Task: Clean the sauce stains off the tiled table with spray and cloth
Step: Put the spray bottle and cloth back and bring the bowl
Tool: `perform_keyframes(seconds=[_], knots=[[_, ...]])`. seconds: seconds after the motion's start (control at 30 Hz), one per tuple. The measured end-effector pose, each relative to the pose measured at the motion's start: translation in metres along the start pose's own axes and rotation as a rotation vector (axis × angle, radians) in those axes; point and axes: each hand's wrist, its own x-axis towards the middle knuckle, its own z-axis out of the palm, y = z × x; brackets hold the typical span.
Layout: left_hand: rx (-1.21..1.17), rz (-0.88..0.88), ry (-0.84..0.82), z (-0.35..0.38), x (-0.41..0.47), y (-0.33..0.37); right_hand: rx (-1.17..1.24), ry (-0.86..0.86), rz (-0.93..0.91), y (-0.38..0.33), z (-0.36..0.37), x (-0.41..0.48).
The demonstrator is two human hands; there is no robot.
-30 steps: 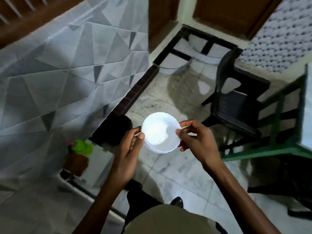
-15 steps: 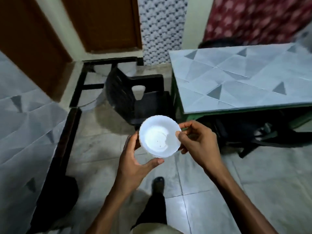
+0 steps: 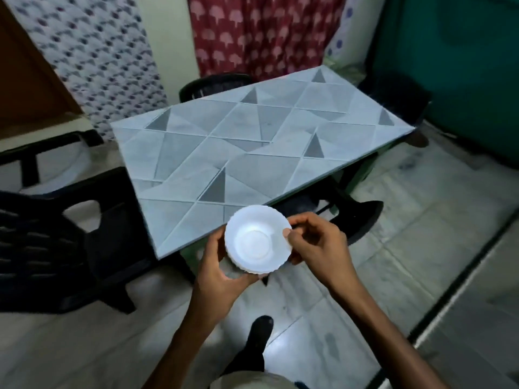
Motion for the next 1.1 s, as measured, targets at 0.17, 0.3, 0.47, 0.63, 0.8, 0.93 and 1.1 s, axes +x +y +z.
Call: perform_keyframes(seconds=[0.17,0.3,0.47,0.63,0.8,0.93,1.1], knots=[[0.021,-0.025,-0.104,0.099,0.075,0.006,0.035,0.129,0.068,0.032,-0.082,0.070],[0.089,-0.014,-0.152,0.174,0.120,0.009,0.069,0.191,0.115,0.056,-0.144,0.114],[0.057,-0.052,-0.148,0.290,0.168,0.002,0.093,0.187,0.123,0.092,-0.241,0.187],[0.030,-0.063,-0.063,0.409,0.214,0.009,0.053,0.128,0.059,0.122,-0.337,0.268],[0.041,-0.095,0.038,0.495,0.253,0.020,0.031,0.028,0.049,0.138,-0.413,0.338],[0.067,-0.126,0.109,0.542,0.297,0.021,0.078,-0.061,0.077,0.152,-0.446,0.402],[0.048,-0.199,0.229,0.573,0.361,0.004,0.082,-0.155,0.106,0.172,-0.450,0.490]])
